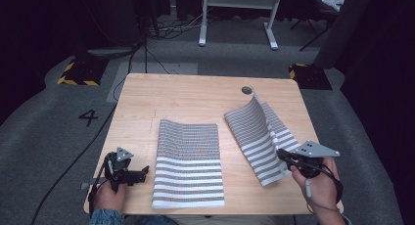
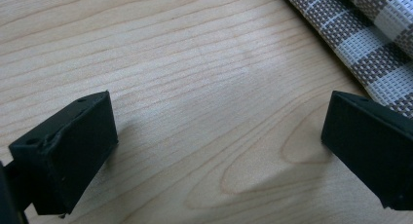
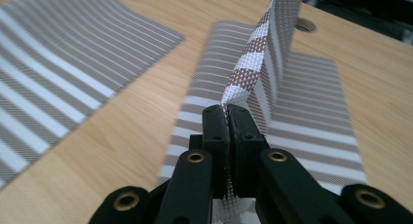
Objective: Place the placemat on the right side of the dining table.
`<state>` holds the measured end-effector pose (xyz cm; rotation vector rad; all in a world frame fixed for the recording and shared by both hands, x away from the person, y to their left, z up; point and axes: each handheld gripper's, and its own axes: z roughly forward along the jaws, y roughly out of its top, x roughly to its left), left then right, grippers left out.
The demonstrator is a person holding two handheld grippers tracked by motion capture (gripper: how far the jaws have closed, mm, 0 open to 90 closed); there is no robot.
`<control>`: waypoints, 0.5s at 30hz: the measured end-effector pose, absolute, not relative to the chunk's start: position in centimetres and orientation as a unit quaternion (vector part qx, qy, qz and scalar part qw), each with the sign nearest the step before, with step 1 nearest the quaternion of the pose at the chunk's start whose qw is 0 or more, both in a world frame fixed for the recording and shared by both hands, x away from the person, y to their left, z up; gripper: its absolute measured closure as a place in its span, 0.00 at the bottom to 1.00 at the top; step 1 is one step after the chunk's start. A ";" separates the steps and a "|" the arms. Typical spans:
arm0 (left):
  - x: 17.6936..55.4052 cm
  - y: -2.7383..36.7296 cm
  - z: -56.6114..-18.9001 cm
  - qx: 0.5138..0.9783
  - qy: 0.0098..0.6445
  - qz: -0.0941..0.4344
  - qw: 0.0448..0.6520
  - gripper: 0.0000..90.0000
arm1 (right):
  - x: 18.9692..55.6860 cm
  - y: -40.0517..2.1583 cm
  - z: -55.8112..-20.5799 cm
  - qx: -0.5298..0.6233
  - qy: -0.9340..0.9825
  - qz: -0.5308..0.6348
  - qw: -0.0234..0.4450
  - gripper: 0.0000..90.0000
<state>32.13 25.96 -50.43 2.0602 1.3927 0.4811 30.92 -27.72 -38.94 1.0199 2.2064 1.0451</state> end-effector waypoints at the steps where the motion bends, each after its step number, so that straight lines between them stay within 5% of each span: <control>1: 32.1 26.0 -50.4 0.776 0.525 0.181 0.300 0.00 | 30.6 -27.0 -38.8 0.363 0.812 0.388 0.242 0.97; 13: 32.1 26.0 -50.4 0.775 0.525 0.182 0.300 0.00 | 28.5 -20.3 -40.5 0.286 0.846 0.424 0.151 0.97; 15: 32.1 26.0 -50.4 0.775 0.525 0.182 0.300 0.00 | 28.2 -19.0 -41.6 0.267 0.861 0.426 0.084 0.90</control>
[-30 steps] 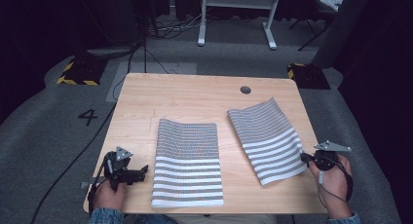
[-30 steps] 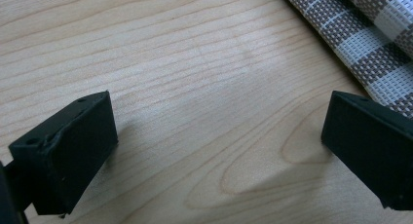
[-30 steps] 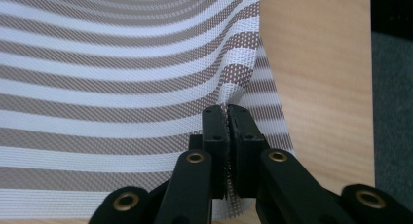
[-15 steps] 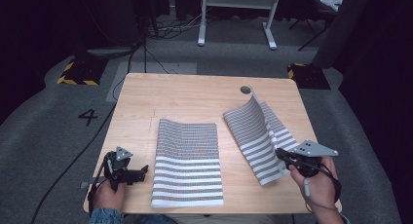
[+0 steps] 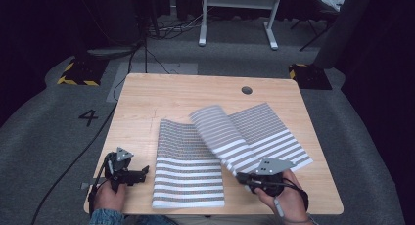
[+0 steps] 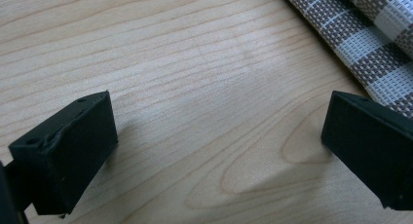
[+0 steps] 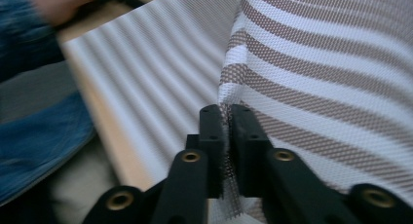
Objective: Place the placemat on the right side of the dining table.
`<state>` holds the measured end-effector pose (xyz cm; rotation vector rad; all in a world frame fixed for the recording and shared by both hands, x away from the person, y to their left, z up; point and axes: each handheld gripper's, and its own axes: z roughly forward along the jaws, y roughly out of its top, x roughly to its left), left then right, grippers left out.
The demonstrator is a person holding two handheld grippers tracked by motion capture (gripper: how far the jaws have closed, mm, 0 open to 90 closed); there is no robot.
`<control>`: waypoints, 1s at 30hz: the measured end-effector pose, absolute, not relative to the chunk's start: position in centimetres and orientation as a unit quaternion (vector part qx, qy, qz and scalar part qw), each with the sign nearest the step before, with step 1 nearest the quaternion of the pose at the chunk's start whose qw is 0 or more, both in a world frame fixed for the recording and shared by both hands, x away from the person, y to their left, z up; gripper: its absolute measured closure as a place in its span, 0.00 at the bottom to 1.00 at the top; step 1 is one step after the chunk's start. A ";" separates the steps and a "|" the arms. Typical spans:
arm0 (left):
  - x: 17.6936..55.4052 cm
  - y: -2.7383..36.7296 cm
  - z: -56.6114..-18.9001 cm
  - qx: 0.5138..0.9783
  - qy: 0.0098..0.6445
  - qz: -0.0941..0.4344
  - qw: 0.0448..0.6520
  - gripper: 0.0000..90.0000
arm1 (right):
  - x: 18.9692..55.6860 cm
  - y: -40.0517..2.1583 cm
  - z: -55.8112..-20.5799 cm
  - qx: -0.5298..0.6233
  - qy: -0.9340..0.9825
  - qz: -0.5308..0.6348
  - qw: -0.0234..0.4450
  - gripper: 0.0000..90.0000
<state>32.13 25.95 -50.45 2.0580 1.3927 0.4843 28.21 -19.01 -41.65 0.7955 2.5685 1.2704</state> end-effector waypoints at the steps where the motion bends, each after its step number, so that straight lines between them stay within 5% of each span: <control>1: 32.1 25.9 -50.4 0.775 0.525 0.184 0.300 0.00 | 28.1 -18.6 -42.0 0.262 0.864 0.428 0.049 0.85; 2: 32.1 25.9 -50.4 0.775 0.525 0.184 0.300 0.00 | 28.1 -18.6 -42.0 0.262 0.864 0.428 0.049 0.85; 3: 32.1 25.9 -50.5 0.775 0.525 0.183 0.300 0.00 | 27.9 -18.4 -42.0 0.265 0.847 0.460 0.007 0.63; 7: 32.1 26.0 -50.4 0.776 0.525 0.181 0.299 0.00 | 28.8 -20.5 -40.8 0.295 0.819 0.488 0.064 0.49; 13: 32.1 26.0 -50.4 0.776 0.525 0.182 0.299 0.00 | 31.5 -27.2 -40.3 0.394 0.781 0.451 0.177 0.42; 20: 32.1 25.9 -50.4 0.773 0.528 0.183 0.300 0.00 | 34.2 -33.8 -43.3 0.493 0.754 0.377 0.214 0.41; 30: 32.1 25.9 -50.4 0.773 0.528 0.183 0.300 0.00 | 35.7 -37.9 -47.2 0.565 0.727 0.326 0.216 0.38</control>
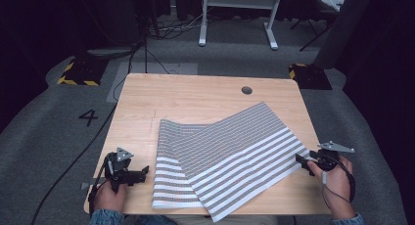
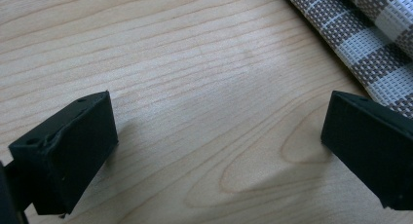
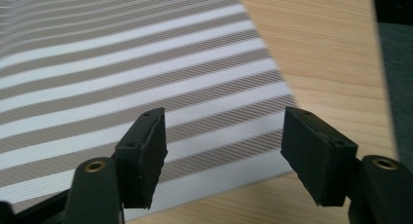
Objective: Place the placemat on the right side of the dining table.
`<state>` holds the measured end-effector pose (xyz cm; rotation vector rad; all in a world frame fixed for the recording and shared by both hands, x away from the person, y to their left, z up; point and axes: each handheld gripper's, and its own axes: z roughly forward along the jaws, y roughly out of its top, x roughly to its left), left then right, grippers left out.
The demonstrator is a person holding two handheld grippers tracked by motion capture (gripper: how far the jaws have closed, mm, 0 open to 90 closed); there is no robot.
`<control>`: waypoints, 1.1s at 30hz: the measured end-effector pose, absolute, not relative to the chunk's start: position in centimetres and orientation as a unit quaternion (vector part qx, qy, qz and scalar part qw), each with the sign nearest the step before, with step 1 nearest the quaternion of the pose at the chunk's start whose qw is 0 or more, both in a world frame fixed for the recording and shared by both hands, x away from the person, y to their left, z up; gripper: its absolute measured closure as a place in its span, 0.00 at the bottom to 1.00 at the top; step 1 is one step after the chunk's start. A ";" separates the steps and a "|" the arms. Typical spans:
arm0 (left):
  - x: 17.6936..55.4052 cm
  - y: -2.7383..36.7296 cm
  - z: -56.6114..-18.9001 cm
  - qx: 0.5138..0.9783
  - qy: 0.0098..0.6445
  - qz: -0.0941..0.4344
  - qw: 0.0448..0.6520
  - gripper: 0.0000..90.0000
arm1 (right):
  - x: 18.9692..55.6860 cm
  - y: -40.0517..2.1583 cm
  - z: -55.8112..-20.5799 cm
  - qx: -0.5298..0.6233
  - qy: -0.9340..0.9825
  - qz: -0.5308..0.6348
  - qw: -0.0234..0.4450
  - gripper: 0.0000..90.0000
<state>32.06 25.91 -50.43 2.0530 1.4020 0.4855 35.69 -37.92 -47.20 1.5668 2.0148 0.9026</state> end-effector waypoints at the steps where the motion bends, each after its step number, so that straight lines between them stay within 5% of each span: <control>1: 32.1 25.9 -50.4 0.773 0.528 0.183 0.300 0.00 | 36.1 -39.0 -47.7 0.578 0.722 0.306 0.227 0.37; 10: 32.1 25.9 -50.4 0.773 0.528 0.184 0.298 0.00 | 36.4 -38.6 -49.4 0.581 0.724 0.295 0.228 0.30; 14: 32.1 25.9 -50.4 0.773 0.528 0.184 0.298 0.00 | 36.5 -38.6 -49.3 0.573 0.728 0.301 0.225 0.43; 15: 32.1 25.9 -50.4 0.773 0.528 0.183 0.299 0.00 | 36.5 -38.5 -49.2 0.569 0.730 0.306 0.224 0.56; 18: 32.1 25.9 -50.4 0.773 0.529 0.184 0.299 0.00 | 36.5 -38.2 -49.2 0.564 0.734 0.307 0.221 0.66; 19: 32.1 25.9 -50.4 0.773 0.528 0.183 0.299 0.00 | 36.5 -37.8 -49.1 0.561 0.738 0.308 0.214 0.79; 23: 32.1 25.9 -50.4 0.773 0.528 0.184 0.298 0.00 | 36.4 -37.4 -49.0 0.552 0.746 0.311 0.206 0.97; 33: 32.1 25.9 -50.4 0.774 0.528 0.182 0.300 0.00 | 36.3 -37.4 -45.5 0.514 0.745 0.348 0.244 0.99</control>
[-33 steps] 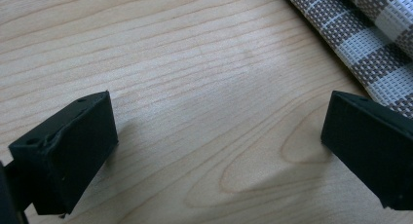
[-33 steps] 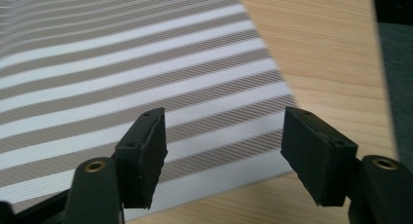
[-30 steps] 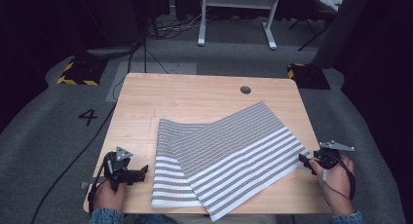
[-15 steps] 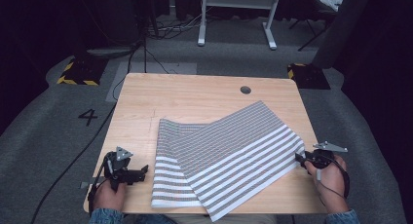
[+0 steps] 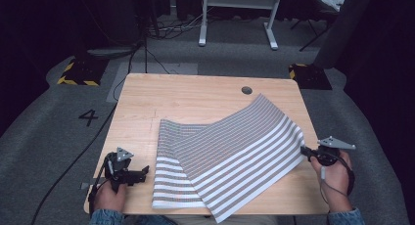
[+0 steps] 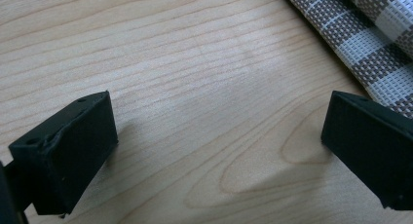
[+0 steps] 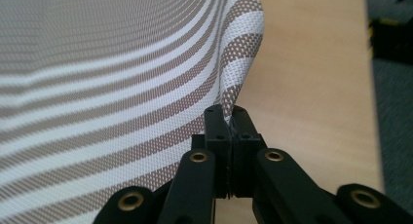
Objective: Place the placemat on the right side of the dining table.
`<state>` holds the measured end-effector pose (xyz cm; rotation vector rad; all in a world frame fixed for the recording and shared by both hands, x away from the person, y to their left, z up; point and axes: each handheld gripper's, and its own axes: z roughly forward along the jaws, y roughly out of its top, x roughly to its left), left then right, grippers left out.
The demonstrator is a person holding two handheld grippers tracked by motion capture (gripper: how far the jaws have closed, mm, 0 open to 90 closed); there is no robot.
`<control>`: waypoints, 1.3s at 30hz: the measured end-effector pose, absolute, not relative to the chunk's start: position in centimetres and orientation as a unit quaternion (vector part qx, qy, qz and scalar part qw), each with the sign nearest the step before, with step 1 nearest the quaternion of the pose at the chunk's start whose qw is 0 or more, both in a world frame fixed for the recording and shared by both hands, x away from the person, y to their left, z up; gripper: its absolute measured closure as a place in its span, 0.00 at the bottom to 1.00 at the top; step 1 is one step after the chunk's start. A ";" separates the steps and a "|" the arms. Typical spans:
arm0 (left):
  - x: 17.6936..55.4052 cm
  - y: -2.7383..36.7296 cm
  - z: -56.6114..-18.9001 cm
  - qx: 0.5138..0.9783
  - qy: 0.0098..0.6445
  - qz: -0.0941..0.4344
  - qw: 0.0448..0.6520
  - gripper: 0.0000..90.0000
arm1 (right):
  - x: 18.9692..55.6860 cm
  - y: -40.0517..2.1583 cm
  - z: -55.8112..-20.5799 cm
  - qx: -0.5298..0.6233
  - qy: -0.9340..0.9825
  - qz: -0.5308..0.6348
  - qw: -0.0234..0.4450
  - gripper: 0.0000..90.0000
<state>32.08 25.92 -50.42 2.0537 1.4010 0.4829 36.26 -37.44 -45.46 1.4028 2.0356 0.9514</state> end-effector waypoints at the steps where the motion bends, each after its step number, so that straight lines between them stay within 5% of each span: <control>1: 32.1 25.9 -50.4 0.774 0.528 0.182 0.300 0.00 | 36.3 -37.4 -45.5 0.514 0.745 0.348 0.244 0.99; 7: 32.0 25.8 -50.4 0.771 0.531 0.184 0.300 0.00 | 39.4 -37.6 -39.5 0.468 0.736 0.359 0.332 0.99; 10: 31.9 25.8 -50.5 0.768 0.534 0.185 0.301 0.00 | 43.3 -38.0 -37.9 0.433 0.711 0.330 0.445 0.59; 13: 31.9 25.8 -50.5 0.768 0.535 0.185 0.301 0.00 | 44.1 -38.2 -38.0 0.443 0.704 0.323 0.452 0.57; 24: 32.0 25.8 -50.4 0.769 0.534 0.184 0.300 0.00 | 40.0 -28.2 -41.7 0.410 0.775 0.412 0.247 0.54; 39: 32.1 25.8 -50.5 0.770 0.533 0.186 0.299 0.00 | 36.4 -15.2 -45.1 0.319 0.848 0.409 0.108 0.50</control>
